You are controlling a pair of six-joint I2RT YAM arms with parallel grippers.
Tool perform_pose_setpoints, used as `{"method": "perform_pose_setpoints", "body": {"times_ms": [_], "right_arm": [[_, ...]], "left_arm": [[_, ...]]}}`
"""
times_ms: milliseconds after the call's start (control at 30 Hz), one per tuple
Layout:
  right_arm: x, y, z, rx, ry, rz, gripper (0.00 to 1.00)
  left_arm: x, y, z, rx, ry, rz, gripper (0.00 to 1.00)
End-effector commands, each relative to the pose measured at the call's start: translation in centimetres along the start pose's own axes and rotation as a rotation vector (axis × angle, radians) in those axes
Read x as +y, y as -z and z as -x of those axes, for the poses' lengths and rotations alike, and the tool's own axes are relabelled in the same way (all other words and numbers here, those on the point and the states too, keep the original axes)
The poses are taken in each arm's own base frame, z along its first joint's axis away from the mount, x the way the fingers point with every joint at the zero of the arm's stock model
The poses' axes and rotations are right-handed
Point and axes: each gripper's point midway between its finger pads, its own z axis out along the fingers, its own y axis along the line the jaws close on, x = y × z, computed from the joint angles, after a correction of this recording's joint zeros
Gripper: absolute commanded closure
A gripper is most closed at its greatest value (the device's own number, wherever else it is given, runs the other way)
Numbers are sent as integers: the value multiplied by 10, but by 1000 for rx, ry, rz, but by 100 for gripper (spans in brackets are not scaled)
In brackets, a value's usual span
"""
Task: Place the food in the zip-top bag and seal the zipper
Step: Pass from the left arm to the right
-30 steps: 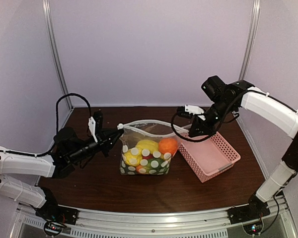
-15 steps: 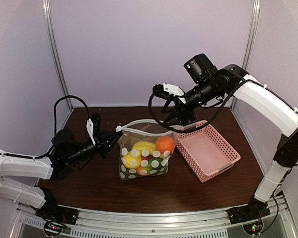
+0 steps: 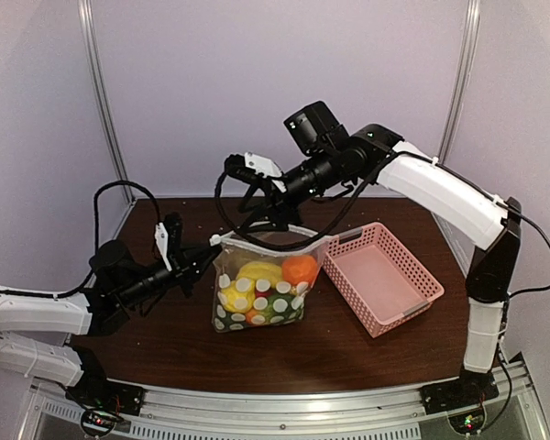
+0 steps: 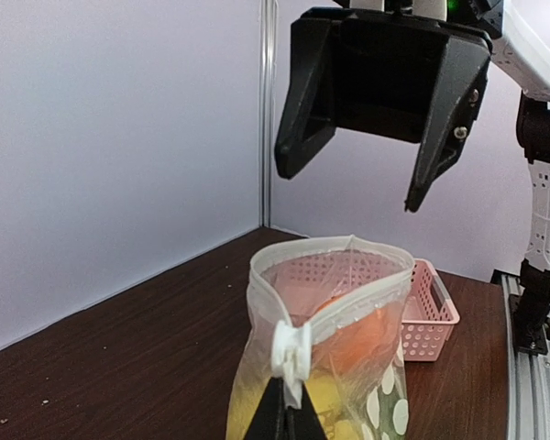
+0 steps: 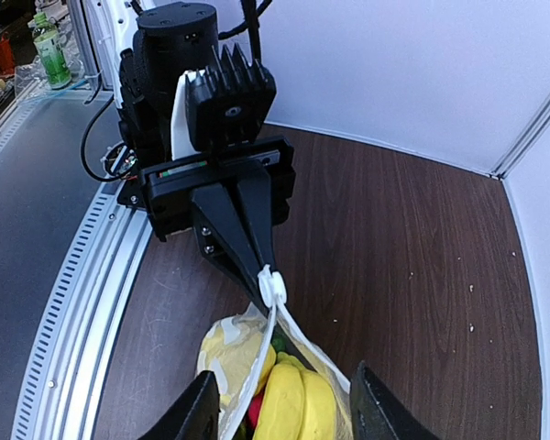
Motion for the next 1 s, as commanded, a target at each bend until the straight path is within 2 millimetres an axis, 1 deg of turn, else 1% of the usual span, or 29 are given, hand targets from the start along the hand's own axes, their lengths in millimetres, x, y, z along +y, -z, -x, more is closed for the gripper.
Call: {"method": "perform_pose_setpoints", "body": {"times_ms": [0,133,433,533,767,967], "right_arm": [[11,-19,15,-46,5,57,50],[18,-30,16,-43,19,76,51],[18,-47,17,-45,17,84,52],[18,-51,16,-44,15,86,53],[10,-57,11,-32,21,54,54],[13,-61,7,-23,27,76,60]], "left_arm": [[-4,0,5,-15,-41,-27,100],[-5,0,5,-12,-46,-35,100],[-7,0,6,-14,-57,-41,100],[-8,0,6,-11,-61,-46,100],[-9,2,6,-2,-80,-49,100],[-9,3,7,5,-85,-49,100]]}}
